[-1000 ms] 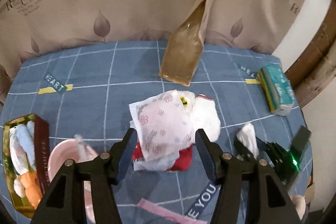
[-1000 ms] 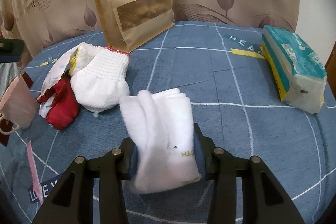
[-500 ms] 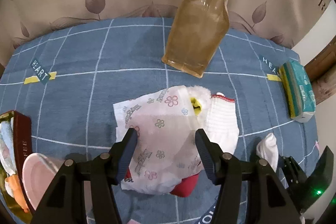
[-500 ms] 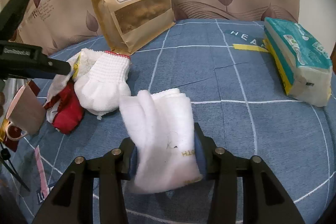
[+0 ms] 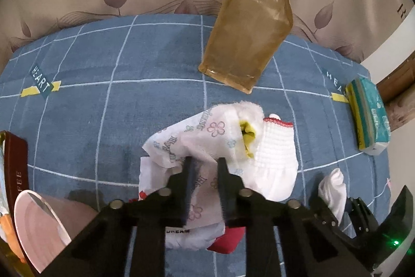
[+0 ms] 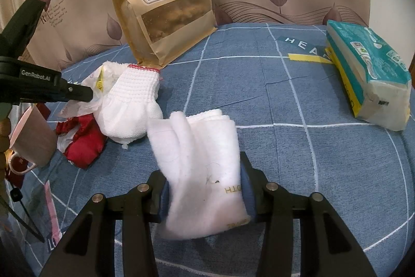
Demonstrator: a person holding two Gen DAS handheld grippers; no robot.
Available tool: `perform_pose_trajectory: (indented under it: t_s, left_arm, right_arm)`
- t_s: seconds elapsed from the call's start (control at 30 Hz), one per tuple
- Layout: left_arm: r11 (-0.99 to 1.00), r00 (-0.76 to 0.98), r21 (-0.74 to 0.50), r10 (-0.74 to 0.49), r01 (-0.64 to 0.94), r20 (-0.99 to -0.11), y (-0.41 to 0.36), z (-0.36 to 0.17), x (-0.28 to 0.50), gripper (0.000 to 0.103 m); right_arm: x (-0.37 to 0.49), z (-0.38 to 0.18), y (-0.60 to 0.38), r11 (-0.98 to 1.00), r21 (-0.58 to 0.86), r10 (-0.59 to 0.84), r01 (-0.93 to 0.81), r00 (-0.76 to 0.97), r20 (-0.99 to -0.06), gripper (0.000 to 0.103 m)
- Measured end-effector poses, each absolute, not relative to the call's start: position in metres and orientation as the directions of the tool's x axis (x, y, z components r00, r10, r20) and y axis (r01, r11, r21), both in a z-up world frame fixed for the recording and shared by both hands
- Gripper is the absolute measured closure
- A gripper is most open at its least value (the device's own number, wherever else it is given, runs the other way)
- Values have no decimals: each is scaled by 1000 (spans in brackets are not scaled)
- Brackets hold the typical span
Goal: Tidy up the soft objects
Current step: 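Close the left gripper on the white floral pad and lift it, then carry the floral pad with the left gripper into the tin tray and release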
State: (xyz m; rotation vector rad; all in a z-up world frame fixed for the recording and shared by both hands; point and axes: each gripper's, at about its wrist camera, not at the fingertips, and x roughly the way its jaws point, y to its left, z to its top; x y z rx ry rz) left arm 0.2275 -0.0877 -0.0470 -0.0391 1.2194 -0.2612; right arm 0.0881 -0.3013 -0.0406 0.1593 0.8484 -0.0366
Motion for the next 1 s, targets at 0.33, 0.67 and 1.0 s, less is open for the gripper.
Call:
perform_pose_trajectory:
  t_s: [0.33,0.67,1.0]
  left_arm:
    - [963,352,-184,-244,196,-904,-87,-24,216,92]
    - [957,381,-181,-258,226,-888,-87,4,200,92]
    - [949,408,-198,-286,246,-867,-77,30,186,92]
  right_arm:
    - [88,-41,-302,988,124,31,95,662,-749,60]
    - [89,-40,-301,988,125,31,96,662,-749,59]
    - [89,-41,-301,988,122,29,95,662,-749,59]
